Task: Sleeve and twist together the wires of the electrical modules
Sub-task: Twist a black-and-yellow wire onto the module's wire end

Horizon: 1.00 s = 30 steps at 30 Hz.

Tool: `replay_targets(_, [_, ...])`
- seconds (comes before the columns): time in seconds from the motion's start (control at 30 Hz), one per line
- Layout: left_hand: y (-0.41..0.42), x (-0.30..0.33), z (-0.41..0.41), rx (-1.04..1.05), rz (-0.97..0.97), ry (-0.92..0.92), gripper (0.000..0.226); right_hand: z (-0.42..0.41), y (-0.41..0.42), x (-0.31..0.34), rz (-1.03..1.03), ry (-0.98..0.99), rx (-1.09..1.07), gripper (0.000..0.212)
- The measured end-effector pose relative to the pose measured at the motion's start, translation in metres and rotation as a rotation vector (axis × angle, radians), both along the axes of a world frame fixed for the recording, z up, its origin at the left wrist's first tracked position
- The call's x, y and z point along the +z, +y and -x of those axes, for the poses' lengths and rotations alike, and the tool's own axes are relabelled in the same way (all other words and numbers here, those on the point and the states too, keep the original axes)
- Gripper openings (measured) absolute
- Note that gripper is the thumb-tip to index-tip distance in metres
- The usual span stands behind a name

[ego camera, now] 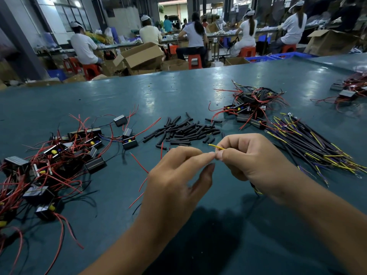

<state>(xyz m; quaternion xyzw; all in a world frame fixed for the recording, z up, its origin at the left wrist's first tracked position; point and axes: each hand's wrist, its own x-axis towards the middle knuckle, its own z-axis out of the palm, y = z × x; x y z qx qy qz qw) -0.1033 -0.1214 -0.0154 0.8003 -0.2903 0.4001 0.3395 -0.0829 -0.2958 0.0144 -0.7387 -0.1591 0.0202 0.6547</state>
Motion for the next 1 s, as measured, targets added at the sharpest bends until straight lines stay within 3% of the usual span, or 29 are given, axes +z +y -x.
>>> replay_targets(0.2, [0.000,-0.002,-0.004,0.116,-0.199,-0.152,0.012,-0.001,0.001,-0.002,-0.032,0.070,0.032,0.013])
replay_targets(0.3, [-0.001,0.001,-0.002,0.080,-0.189,-0.092,0.010,-0.001,0.001,-0.003,0.028,0.008,0.021,0.013])
replay_targets(0.37, [-0.002,0.002,0.001,0.006,-0.012,0.138,0.007,0.001,0.002,-0.004,0.088,-0.106,0.013,0.011])
replay_targets(0.5, [-0.001,0.011,-0.002,-0.472,0.692,1.168,0.006,0.004,-0.002,-0.007,0.307,-0.440,0.000,0.007])
replay_targets(0.53, [0.001,0.014,-0.003,-0.565,0.759,1.344,0.005,0.005,-0.002,-0.007,0.346,-0.492,-0.002,0.008])
replay_targets(0.6, [0.004,0.015,-0.004,-0.618,0.789,1.483,0.002,0.006,-0.002,-0.007,0.366,-0.520,0.002,0.012])
replay_targets(0.67, [0.006,0.014,-0.006,-0.600,0.773,1.424,0.003,0.004,-0.001,-0.008,0.338,-0.468,-0.002,0.016])
replay_targets(0.8, [0.005,0.009,-0.003,-0.367,0.593,1.033,0.012,0.000,-0.003,-0.007,0.300,-0.365,0.001,0.010])
replay_targets(1.0, [0.002,0.006,0.002,-0.162,0.327,0.557,0.003,-0.001,-0.006,-0.005,0.242,-0.287,-0.003,0.016])
